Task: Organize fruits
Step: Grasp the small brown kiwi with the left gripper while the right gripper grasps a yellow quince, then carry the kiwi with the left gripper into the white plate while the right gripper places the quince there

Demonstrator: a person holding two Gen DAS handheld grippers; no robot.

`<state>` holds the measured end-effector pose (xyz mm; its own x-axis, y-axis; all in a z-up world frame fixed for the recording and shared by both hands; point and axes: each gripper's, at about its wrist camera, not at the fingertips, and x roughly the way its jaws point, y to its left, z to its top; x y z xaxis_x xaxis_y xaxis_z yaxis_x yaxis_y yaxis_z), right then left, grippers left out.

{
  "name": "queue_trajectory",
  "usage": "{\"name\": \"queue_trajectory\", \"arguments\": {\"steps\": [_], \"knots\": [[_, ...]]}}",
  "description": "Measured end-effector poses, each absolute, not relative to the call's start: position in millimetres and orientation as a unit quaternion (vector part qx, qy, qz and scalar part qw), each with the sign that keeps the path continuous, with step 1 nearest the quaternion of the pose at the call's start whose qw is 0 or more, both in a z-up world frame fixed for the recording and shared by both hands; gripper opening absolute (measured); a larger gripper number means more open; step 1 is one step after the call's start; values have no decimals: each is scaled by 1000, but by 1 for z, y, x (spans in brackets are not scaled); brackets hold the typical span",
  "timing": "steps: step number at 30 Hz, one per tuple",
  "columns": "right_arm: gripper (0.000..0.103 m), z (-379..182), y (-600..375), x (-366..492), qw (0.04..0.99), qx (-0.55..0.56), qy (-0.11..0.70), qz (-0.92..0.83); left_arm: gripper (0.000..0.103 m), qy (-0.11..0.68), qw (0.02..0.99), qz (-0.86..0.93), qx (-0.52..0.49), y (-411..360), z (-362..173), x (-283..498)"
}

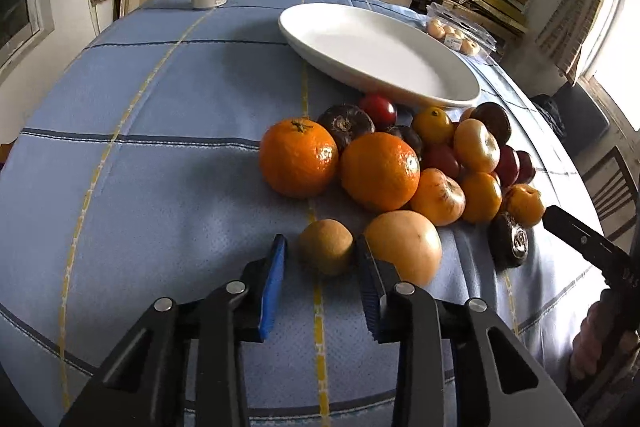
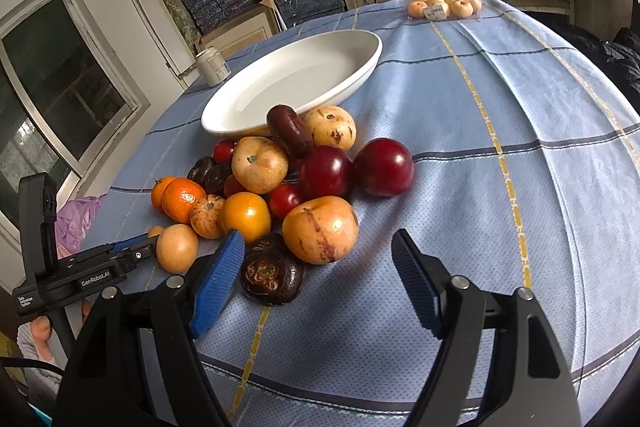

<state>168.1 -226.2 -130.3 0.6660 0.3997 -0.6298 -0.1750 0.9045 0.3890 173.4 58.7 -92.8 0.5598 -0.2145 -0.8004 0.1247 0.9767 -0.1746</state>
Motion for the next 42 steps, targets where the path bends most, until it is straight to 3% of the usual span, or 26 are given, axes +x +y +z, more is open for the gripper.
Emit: {"name": "queue_trajectory", "arguments": {"steps": [7,12,17,21,33,42], "knots": [[75,-130,-219,167,902,133,378,161,32,449,889,-90,-18,49,-95,172],[60,-131,-207,169,899,113,389,169,31,449,888,-96,-28,52,-95,172],[59,-131,-205,178,903,110,386,152,31,449,887,-99,-32,53,-95,172],[45,-138,-206,188,895,117,404,149,31,449,887,-102,-39,56,-95,173],[43,-134,-219,182,893,152,387,172,27,407,907,-99,-44,60,-80,162],[43,-45,-223,206,932,111,300,170,27,357,930,-89,-20,43,-8,211]]}}
